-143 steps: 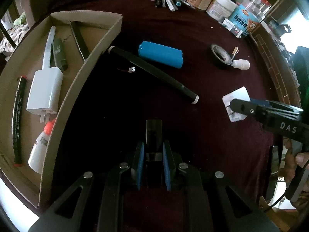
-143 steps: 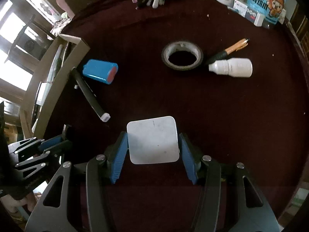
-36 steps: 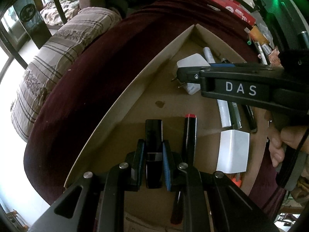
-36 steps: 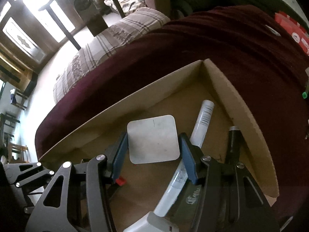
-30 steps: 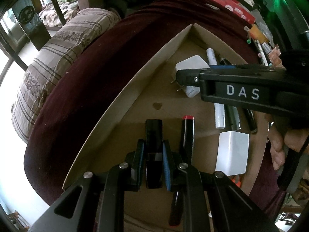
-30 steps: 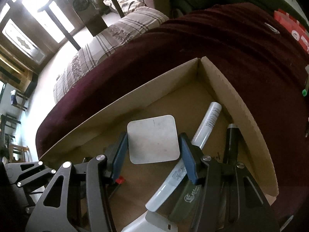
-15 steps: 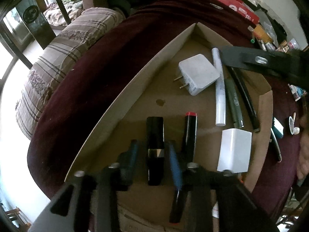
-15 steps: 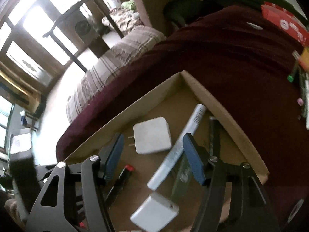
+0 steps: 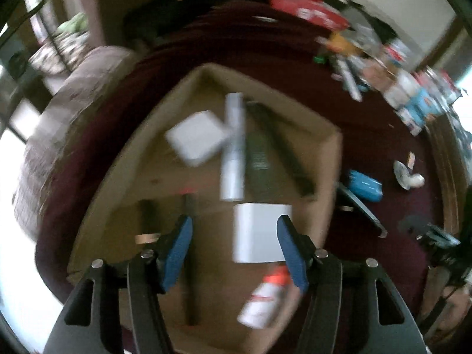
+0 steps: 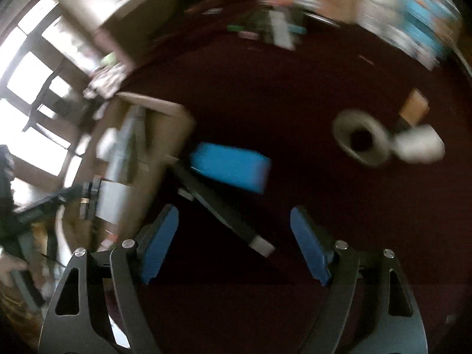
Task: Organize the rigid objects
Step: 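Grasp the blue battery pack with the right gripper while the left grasps a white-capped black marker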
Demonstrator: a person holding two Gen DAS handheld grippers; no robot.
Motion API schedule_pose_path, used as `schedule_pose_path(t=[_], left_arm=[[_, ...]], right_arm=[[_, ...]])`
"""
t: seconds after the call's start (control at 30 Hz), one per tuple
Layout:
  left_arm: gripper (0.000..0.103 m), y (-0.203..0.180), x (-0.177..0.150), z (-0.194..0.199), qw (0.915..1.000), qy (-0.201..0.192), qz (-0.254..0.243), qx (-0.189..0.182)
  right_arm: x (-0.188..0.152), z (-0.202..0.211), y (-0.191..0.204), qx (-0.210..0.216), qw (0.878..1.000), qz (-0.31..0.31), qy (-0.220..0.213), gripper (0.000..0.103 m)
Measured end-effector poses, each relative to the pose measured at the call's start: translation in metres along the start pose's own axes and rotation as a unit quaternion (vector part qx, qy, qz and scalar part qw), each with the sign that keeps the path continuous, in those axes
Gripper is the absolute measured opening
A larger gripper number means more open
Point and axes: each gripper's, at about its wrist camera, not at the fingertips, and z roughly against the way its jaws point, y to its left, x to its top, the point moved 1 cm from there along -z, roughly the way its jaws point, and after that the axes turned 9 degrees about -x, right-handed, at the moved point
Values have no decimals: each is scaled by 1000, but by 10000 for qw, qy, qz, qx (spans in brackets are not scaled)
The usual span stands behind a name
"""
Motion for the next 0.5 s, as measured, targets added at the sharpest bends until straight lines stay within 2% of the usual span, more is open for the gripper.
schedule_pose_path(t=[0.07, 0.23, 0.3, 0.4, 0.5], left_arm=[[62, -27, 1, -8, 9995, 107, -279, -137], [62, -86, -2, -38, 9936, 539, -903, -409], [62, -105, -7, -53, 9912, 769, -916, -574], [62, -127, -8, -72, 9900, 906, -838, -678], [62, -144, -3, -98, 9896, 1107, -755, -530]], right_arm=[[-18, 2, -26, -152, 9994, -316, 42, 80], [-45, 5, -61, -204, 9969, -741, 134, 79], [-51, 10, -65, -195, 9966, -789, 98, 79], [-58, 15, -68, -183, 9964, -821, 51, 79], [-61, 21, -69, -184, 9964, -830, 18, 79]])
